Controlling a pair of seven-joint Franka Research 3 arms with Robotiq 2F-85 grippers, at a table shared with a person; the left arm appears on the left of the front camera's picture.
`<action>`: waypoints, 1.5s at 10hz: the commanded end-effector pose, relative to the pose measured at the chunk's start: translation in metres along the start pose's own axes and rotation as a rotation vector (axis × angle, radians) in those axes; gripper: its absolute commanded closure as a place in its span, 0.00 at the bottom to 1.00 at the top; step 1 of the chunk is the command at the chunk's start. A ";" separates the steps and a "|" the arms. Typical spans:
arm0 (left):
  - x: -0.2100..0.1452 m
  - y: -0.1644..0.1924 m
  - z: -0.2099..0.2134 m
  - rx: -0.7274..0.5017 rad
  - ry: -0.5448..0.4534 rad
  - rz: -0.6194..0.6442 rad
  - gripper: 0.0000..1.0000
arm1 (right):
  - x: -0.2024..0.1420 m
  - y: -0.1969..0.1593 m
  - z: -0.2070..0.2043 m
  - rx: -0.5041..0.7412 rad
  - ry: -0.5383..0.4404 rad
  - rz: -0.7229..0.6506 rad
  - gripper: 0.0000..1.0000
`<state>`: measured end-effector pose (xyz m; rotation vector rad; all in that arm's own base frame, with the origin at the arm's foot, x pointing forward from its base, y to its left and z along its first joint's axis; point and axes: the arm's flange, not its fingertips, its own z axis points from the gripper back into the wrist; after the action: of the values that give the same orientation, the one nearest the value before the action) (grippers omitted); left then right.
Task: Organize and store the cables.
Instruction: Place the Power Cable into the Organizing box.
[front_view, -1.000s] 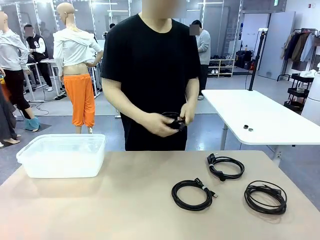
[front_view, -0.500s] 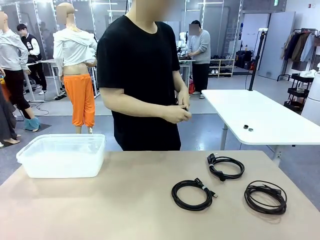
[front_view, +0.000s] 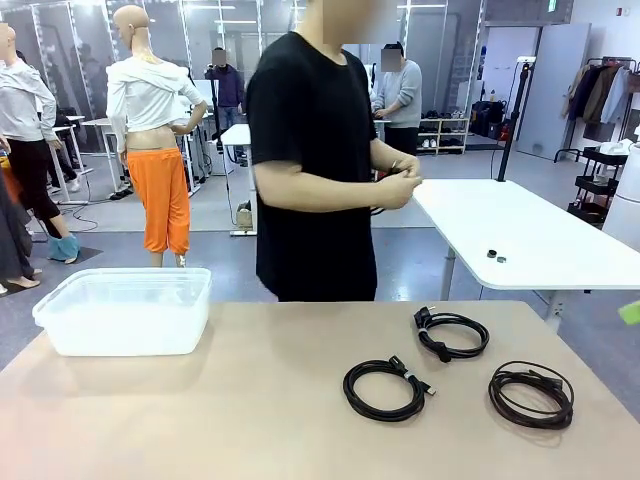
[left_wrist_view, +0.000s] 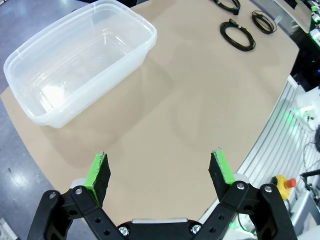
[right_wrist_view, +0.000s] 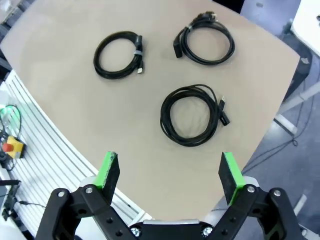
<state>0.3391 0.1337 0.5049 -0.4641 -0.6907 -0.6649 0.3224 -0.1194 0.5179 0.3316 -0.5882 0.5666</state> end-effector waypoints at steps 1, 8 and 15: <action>0.000 0.002 0.001 -0.008 0.002 -0.013 0.00 | 0.068 0.004 -0.031 -0.058 0.085 -0.090 0.00; 0.000 0.002 0.001 -0.008 0.002 -0.013 0.00 | 0.243 0.001 -0.233 -0.258 0.359 -0.434 0.00; 0.000 0.002 0.001 -0.008 0.002 -0.013 0.00 | 0.209 0.008 -0.358 -0.363 0.371 -0.490 0.00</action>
<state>0.3399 0.1341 0.5040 -0.4621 -0.6855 -0.6627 0.6107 0.1254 0.3702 0.0531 -0.1842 0.0776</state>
